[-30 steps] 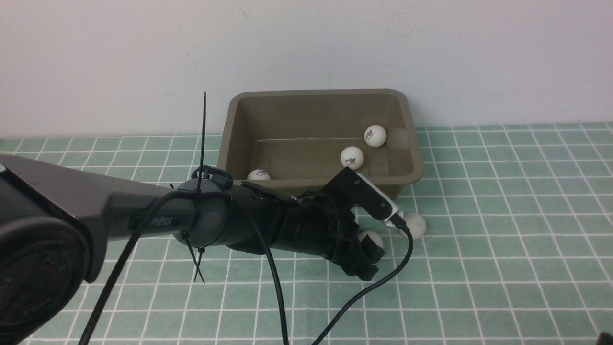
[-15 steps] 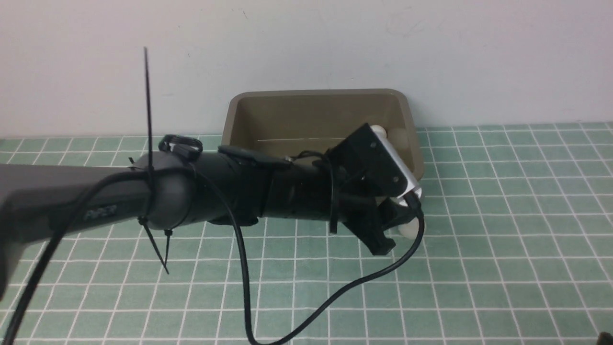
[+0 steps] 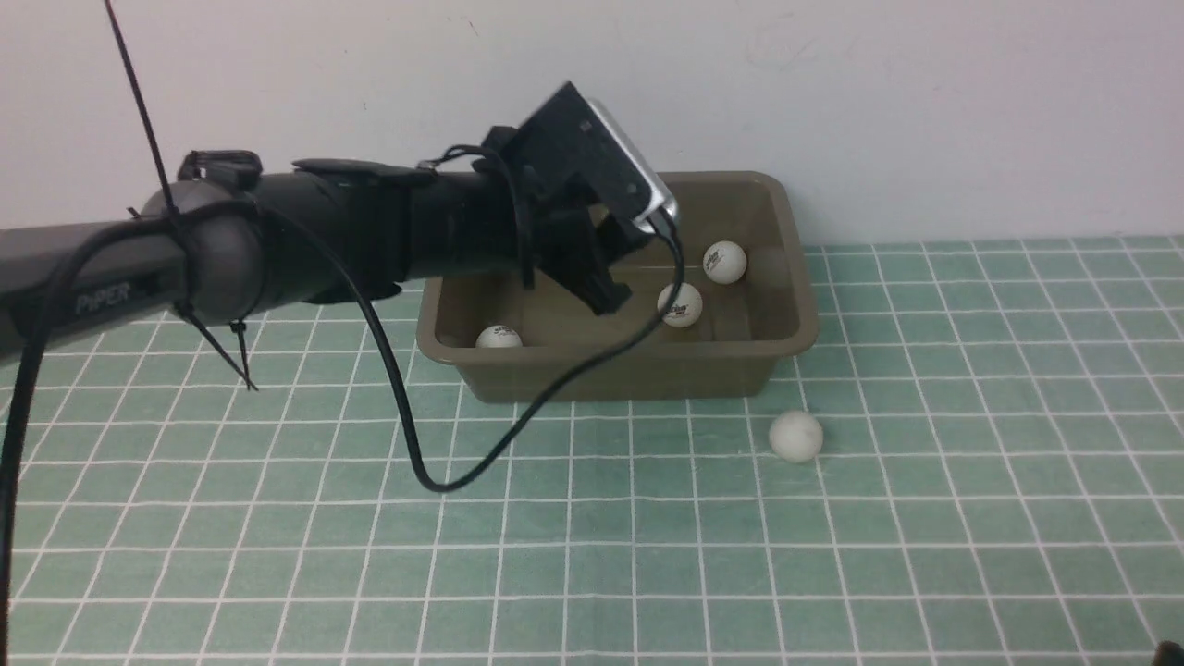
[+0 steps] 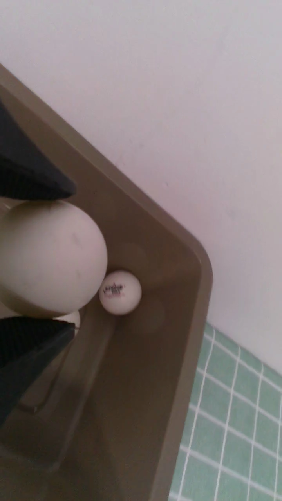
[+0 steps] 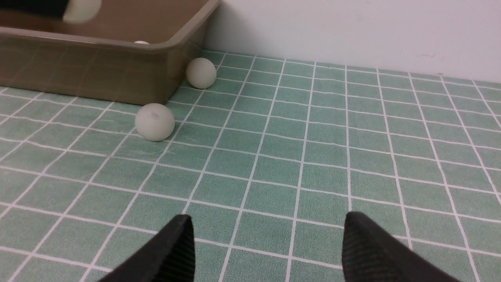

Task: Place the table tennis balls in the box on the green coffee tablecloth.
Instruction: 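Drop the ball into the bin, then reach for and grasp a ping pong ball on the table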

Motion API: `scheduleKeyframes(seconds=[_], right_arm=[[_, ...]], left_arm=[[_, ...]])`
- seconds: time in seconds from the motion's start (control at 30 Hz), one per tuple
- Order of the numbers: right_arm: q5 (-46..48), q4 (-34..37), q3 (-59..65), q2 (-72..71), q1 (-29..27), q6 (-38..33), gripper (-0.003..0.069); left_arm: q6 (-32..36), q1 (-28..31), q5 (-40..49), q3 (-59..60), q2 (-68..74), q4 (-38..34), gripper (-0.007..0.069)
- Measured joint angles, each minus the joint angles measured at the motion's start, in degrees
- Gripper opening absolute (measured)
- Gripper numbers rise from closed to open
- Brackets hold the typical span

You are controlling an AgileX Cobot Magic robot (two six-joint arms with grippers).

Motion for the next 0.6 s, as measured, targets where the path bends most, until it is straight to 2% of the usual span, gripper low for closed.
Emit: scheduleKeyframes(seconds=[0.07,0.17,0.23,0.37,0.6], right_arm=[[0.0,0.0,0.0,0.0,0.0,0.0,0.0462],[0.0,0.0,0.0,0.0,0.0,0.0,0.0462],[0.0,0.0,0.0,0.0,0.0,0.0,0.0462],[0.0,0.0,0.0,0.0,0.0,0.0,0.0462],[0.0,0.0,0.0,0.0,0.0,0.0,0.0462]], left_arm=[[-3.29,2.04,0.25,-1.36,1.42,0.06,0.0392],[-8.18,3.53,-1.66,-1.61,1.87,0.14,0.0523],[-10.11,3.8,-4.57,-1.61,1.67,0.01,0.0581],[-12.5,3.8,-6.52,-1.0,-0.06,0.01,0.0602],[-18.23,3.92,-2.99,1.49,-7.08,0.01,0.0561]])
